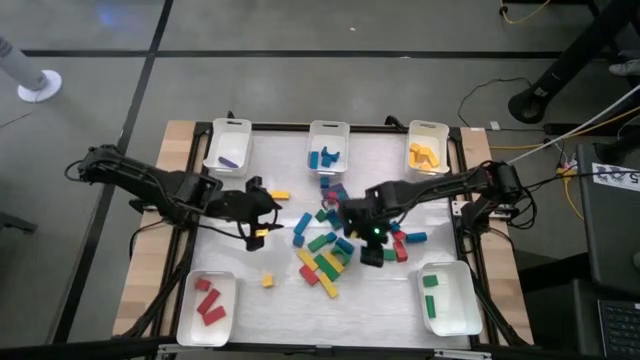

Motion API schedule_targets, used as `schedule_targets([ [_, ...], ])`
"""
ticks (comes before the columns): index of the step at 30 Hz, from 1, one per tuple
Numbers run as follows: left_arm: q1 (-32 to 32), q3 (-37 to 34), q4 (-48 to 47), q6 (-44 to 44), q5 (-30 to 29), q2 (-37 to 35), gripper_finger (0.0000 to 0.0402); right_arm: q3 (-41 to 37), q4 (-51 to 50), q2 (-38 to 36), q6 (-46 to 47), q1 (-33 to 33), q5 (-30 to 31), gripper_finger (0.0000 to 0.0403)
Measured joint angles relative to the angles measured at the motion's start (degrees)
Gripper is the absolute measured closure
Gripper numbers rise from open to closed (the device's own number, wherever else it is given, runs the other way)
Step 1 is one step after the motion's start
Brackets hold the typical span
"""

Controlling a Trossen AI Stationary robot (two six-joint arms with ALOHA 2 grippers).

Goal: Sort blocks
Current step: Put the green block into the bottom right white bin

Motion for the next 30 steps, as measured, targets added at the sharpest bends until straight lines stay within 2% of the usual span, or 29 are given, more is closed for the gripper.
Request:
schedule_targets([
  [11,0.0,-4.3,5.2,-2.6,-0.2,2.8,0.0174,0.0,-18.9,-1.4,4.8,10.4,12.8,0.0264],
  [17,0.0,-4.8,5.4,-5.8,-0.2,4.6,0.0174,-0.3,-30.2,-5.4,15.1,17.9,22.0,0.0264],
  [25,0.0,-4.8,6.0,-6.4,-0.2,5.2,0.0174,-8.1,-29.6,-13.7,37.1,31.3,24.8,0.0265],
  [30,0.0,-4.8,7.5,-6.6,-0.2,5.2,0.0174,-13.6,-20.0,-16.8,47.5,39.7,24.8,0.0265],
])
